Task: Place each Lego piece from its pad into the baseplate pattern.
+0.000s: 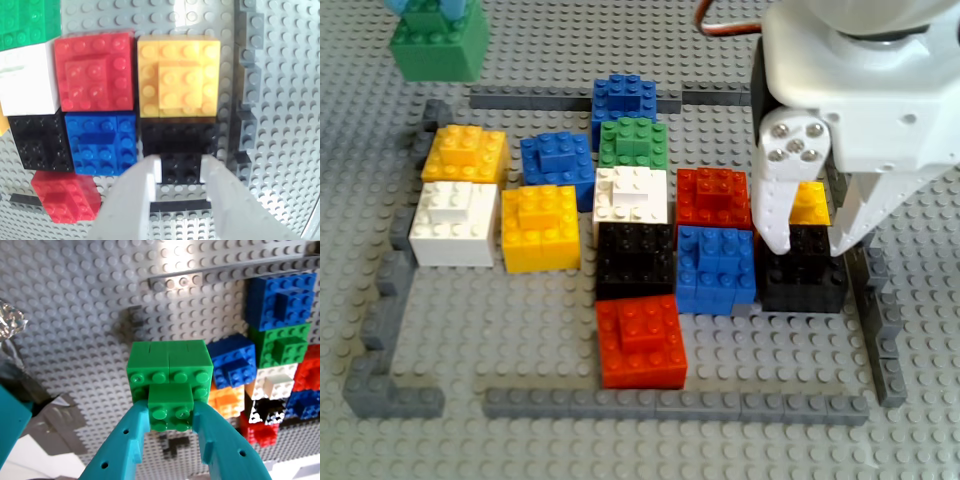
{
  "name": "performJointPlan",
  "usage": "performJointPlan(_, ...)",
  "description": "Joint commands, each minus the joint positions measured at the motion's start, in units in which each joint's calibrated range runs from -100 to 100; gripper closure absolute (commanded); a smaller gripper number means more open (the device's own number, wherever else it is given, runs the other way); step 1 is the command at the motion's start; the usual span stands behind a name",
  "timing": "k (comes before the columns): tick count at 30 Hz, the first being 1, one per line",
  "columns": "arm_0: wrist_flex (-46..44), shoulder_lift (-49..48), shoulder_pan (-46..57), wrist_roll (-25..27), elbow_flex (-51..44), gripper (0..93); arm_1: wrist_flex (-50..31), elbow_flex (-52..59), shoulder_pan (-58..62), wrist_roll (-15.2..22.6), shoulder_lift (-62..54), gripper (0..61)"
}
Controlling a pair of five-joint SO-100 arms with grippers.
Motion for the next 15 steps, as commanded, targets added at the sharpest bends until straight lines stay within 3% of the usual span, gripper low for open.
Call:
performJointPlan(1,-1.3,1.2,-1.0,-0.4,-0.8,92.7,-0.2,-1.0,0.3,0.1,-1.4,61.2)
performJointPlan(10,-4.3,5.8,-1.3,-1.0,-1.1,92.7,-2.1,0.5,-0.6,0.5,-2.8,60.4)
performJointPlan(14,-5.8,7.2,-1.3,-0.9,-1.1,92.7,-1.5,0.8,-0.8,0.0,-3.2,47.8)
performJointPlan(15,-6.1,7.5,-1.3,-0.9,-1.1,92.7,-1.4,0.9,-0.8,0.0,-3.3,47.1)
